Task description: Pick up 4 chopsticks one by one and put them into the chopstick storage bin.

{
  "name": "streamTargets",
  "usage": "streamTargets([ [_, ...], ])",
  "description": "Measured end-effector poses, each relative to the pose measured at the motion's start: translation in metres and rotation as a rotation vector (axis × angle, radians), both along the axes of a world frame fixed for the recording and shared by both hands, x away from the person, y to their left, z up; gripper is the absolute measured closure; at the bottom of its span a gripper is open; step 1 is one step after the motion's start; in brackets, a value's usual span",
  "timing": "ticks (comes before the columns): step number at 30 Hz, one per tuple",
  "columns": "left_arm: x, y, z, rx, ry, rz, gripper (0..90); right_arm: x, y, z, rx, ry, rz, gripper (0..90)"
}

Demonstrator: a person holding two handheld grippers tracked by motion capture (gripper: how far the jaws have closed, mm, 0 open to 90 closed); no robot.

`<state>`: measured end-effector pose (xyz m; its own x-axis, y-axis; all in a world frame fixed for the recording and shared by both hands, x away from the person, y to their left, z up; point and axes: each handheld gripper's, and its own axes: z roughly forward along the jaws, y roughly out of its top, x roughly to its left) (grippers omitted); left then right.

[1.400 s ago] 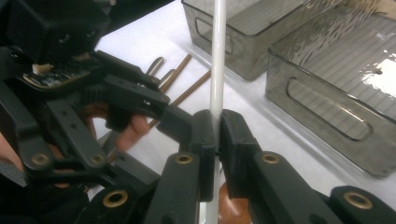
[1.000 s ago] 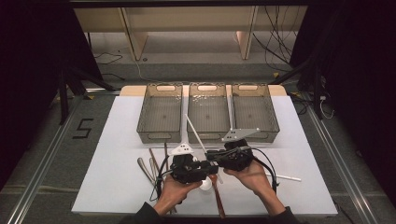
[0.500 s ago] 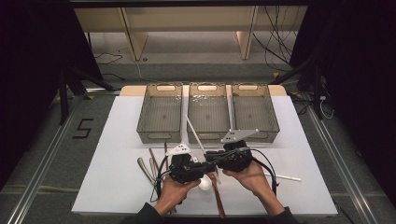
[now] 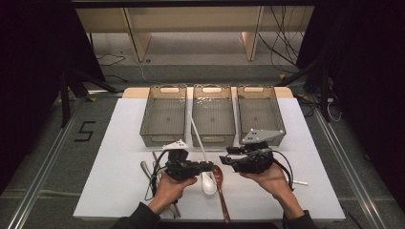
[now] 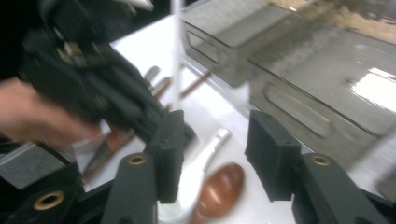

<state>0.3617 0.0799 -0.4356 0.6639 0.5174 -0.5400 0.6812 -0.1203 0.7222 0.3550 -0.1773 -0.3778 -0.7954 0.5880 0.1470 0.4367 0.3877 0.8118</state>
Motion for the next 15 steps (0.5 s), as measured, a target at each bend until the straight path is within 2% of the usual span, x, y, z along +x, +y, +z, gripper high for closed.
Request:
streamTargets([
  [8, 0.015, 0.036, 0.02, 0.072, -0.019, 0.042, 82.9, -0.003, -0.023, -0.013, -0.061, 0.006, -0.042, 39.7],
  [12, 0.026, 0.055, 0.029, 0.11, -0.017, 0.06, 82.9, -0.005, -0.03, -0.018, -0.078, -0.009, -0.051, 36.4],
  [15, 0.033, 0.067, 0.036, 0.141, -0.013, 0.077, 82.9, -0.007, -0.038, -0.022, -0.102, -0.003, -0.06, 34.6],
])
